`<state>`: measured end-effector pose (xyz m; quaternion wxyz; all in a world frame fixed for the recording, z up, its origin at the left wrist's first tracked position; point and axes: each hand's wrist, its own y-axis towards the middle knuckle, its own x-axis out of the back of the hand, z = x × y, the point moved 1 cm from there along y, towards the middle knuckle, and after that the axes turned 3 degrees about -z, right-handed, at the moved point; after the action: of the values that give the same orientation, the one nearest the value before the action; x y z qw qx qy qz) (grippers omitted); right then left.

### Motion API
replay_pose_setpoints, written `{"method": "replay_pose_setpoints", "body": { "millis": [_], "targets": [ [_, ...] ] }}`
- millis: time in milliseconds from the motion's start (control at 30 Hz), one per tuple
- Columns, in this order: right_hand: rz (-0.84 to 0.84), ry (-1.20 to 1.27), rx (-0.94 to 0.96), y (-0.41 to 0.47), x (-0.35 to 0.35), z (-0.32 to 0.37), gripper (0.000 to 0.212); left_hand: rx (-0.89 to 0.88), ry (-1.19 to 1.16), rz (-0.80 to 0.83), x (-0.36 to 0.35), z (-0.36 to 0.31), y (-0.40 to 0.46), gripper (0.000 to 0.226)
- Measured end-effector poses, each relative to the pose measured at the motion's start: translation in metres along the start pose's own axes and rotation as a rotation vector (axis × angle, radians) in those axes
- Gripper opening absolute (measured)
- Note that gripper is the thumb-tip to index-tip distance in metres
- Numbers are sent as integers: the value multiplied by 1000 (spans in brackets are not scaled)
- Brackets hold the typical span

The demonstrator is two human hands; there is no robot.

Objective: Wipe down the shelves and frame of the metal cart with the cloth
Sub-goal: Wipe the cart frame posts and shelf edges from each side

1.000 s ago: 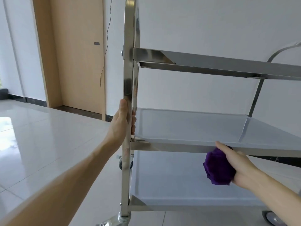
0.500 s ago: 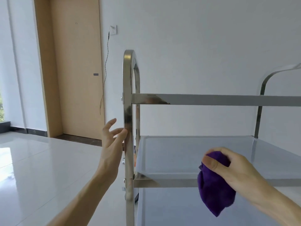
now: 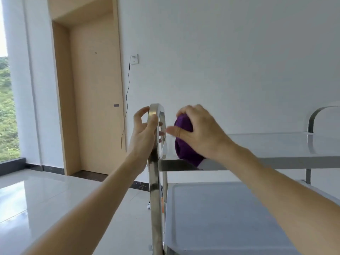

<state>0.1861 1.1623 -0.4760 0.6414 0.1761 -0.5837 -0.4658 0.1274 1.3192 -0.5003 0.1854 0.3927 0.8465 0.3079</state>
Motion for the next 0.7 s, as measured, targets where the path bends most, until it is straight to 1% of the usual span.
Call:
{"method": "replay_pose_setpoints", "body": {
  "millis": [67,100,167,300,400,467,600,667,700],
  "targets": [
    [163,-109,-60,-7,-21,-10,67,-55,-7,-23,-5,8,2,32],
    [184,-110,-78,-11,-27,-16,70,-81,-19,-35,-6,12,3,32],
    [133,-48,-56,-17,-32,-26,69,-114,-46,-39,-6,19,7,31],
    [93,123,-7,-22,-26,-35,44,-155,-70,3,-2,27,12,27],
    [-61,250,11,-25,-16,-39,37,-163,-74,13,-1,29,15,28],
    [-104,345,-15,-29,-13,-39,36,-161,-80,10,-1,32,17,29],
    [-58,277,-27,-36,-21,-40,39,-163,-78,8,-3,35,19,32],
    [-33,217,-47,-36,-20,-43,53,-156,-64,8,-3,35,20,33],
    [11,155,-40,-36,-20,-43,61,-145,-65,10,-2,35,21,32]
  ]
}}
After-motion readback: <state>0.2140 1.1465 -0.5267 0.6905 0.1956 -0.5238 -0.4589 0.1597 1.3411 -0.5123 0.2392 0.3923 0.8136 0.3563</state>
